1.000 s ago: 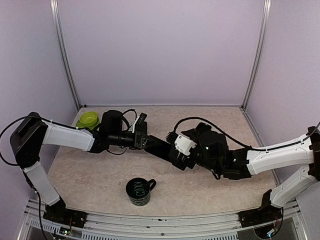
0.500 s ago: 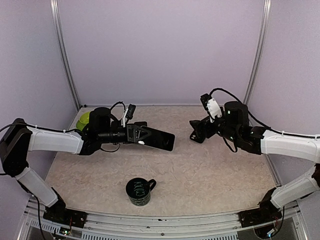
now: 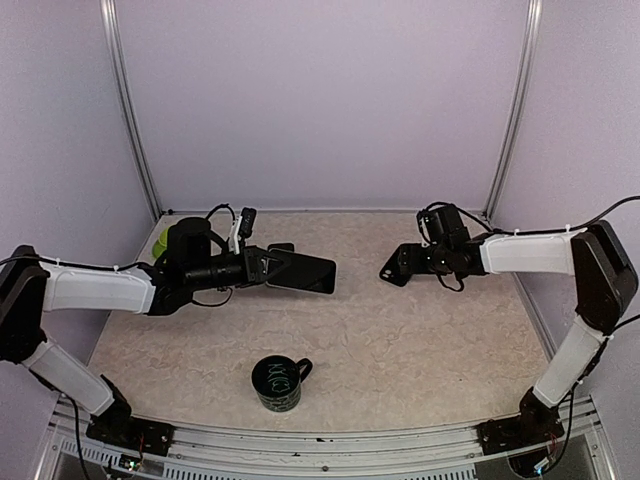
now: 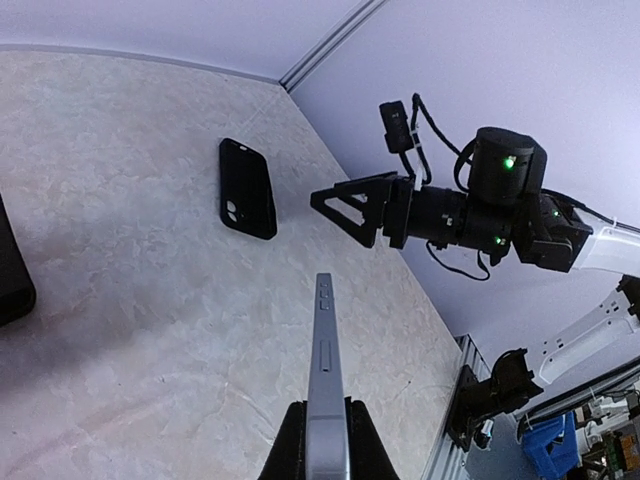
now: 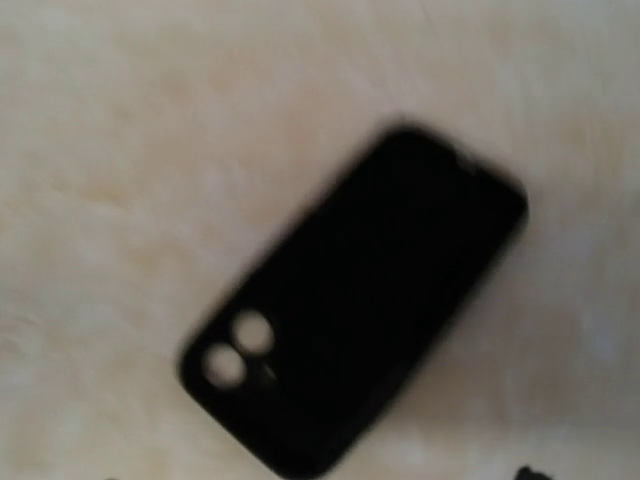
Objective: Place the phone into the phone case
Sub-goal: Move the phone case to the center of the board.
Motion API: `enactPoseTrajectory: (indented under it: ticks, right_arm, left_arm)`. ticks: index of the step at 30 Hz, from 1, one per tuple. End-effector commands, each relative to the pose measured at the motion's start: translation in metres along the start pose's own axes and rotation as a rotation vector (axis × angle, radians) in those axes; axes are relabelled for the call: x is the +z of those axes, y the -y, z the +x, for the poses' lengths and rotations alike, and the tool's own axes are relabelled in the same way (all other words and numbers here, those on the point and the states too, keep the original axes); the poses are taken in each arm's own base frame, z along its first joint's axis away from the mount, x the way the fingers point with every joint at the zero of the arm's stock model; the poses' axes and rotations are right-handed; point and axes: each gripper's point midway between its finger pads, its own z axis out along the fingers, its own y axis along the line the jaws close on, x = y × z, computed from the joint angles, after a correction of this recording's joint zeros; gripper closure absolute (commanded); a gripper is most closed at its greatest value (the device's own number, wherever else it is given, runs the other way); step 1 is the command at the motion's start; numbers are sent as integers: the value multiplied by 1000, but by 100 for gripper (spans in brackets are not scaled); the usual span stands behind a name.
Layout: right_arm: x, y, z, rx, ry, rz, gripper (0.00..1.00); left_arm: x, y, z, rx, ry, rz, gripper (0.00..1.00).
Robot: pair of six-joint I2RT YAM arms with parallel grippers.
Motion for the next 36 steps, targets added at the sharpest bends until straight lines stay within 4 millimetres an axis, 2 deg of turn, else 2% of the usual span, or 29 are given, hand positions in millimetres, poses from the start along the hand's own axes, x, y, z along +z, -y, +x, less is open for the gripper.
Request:
enactPoseTrajectory:
  ticks: [1,9,14,22,28,36]
  right_arm:
    - [14,17,27,127,-62,93,20]
    - [46,22,46,119,-122,152,31]
    - [58,26,47,119,-124,190,32]
    - [74,21,46,122,-136,191,35]
    - [80,19,52,114,-155,181,50]
    - [82,19,55,94,-162,178,63]
  left_arm:
    - [-12,11,-24,61,98,2,100]
    - [-11,14,-27,74,103,11,100]
    - [-9,12,-26,74,100,9,100]
    - [-10,9,-25,81,99,-3,100]
    - [-12,8,-26,79,105,-8,100]
    - [-12,8,-26,72,112,-5,100]
